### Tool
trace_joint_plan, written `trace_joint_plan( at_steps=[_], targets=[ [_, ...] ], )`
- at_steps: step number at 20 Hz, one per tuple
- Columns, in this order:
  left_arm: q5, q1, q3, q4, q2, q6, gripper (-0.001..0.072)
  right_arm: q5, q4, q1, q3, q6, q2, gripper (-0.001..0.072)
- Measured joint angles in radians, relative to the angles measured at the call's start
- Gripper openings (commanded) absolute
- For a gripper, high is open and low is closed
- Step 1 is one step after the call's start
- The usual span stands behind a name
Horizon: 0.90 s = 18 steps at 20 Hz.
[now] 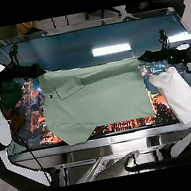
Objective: Fold the shirts.
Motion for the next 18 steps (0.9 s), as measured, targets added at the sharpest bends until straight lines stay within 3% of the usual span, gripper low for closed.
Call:
trace_joint_plan(
  at_steps=[6, 12, 13, 14, 15, 16, 18],
  targets=[
    [-0.031, -0.038, -0.047, 0.198, -0.017, -0.058, 0.0014, 0.059, -0.200, 0.026, 0.002, 0.074, -0.016, 0.0022],
    [0.000, -0.060, -0.130, 0.297, -0.018, -0.073, 0.0015, 0.065, -0.260, 0.049, -0.027, 0.098, -0.018, 0.0024],
    [0.004, -0.063, -0.138, 0.307, -0.018, -0.073, 0.0033, 0.067, -0.263, 0.051, -0.028, 0.103, -0.018, 0.0066],
    [0.009, -0.066, -0.142, 0.312, -0.018, -0.073, 0.0255, 0.066, -0.267, 0.055, -0.029, 0.105, -0.018, 0.0224],
    [0.015, -0.071, -0.143, 0.319, -0.018, -0.073, 0.0518, 0.067, -0.270, 0.058, -0.030, 0.106, -0.018, 0.0269],
    [0.014, -0.077, -0.138, 0.319, -0.018, -0.073, 0.0608, 0.072, -0.270, 0.062, -0.030, 0.109, -0.018, 0.0269],
    [-0.010, -0.088, -0.109, 0.321, -0.019, -0.082, 0.0608, 0.088, -0.274, 0.068, -0.031, 0.119, -0.008, 0.0272]
  ],
)
